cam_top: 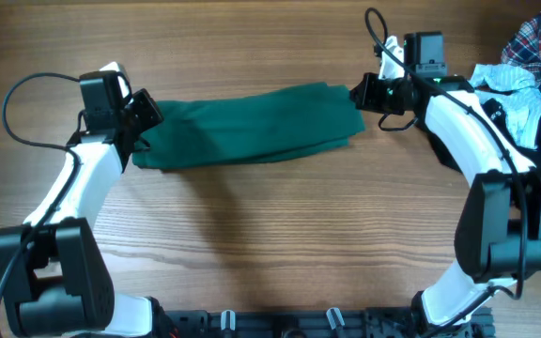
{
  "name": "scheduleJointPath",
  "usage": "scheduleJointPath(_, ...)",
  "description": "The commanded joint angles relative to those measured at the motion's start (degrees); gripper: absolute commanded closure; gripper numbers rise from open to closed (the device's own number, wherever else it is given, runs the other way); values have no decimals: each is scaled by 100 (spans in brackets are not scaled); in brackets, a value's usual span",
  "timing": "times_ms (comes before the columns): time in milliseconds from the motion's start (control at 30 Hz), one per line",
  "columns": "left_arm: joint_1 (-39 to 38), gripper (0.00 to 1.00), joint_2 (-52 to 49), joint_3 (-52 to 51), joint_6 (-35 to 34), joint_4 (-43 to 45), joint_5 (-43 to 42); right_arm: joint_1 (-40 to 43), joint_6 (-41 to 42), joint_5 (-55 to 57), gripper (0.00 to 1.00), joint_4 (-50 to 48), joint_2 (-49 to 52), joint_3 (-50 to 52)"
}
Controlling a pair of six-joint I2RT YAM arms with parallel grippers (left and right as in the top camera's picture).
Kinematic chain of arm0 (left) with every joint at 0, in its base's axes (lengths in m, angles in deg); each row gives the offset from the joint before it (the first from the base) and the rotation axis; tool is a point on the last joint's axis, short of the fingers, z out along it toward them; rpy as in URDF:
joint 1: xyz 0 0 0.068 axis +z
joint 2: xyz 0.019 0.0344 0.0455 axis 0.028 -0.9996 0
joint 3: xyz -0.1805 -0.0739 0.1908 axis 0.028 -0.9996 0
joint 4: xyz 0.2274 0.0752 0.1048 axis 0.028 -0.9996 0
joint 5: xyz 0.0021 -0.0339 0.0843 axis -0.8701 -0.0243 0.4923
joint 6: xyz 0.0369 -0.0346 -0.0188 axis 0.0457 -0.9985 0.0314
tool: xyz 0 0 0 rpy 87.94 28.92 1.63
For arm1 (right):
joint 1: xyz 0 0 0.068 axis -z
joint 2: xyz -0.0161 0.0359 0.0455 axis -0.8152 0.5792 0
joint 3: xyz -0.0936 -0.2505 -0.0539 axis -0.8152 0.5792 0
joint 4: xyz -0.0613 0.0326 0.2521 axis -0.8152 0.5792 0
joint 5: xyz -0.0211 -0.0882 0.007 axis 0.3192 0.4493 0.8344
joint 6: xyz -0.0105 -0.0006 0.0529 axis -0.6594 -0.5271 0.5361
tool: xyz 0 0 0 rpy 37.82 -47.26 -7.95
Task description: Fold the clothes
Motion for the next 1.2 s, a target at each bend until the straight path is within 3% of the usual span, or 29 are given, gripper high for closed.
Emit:
scheduleJointPath(0,37,95,98,-22,111,-153,94,199,149,-153,75,168,-70,-63)
scheduleJointPath(167,35,96,85,-22,116,-350,94,343,-98,-155,36,518,-61,-63)
scheduleJointPath(300,35,96,39,-22,249,-411,94,343,-227,-157,20,686,-35,-63)
scheduleJointPath(733,31,96,-68,-22,291,-446,96,328,-717,-481,18,621,55,-63)
scheduleJointPath(833,66,95,-68,-22,413,-466,79,219,-1051,-459,2,684,-11,-98)
scheduleJointPath(1033,669,84,-59,-22,413,-492,-1054,-9,-1182,-396,0,774,-44,-227)
scheduleJointPath(1167,1182,64,-120,-22,415,-492,-1996,-264,-1318,-352,0,647,-31,-225)
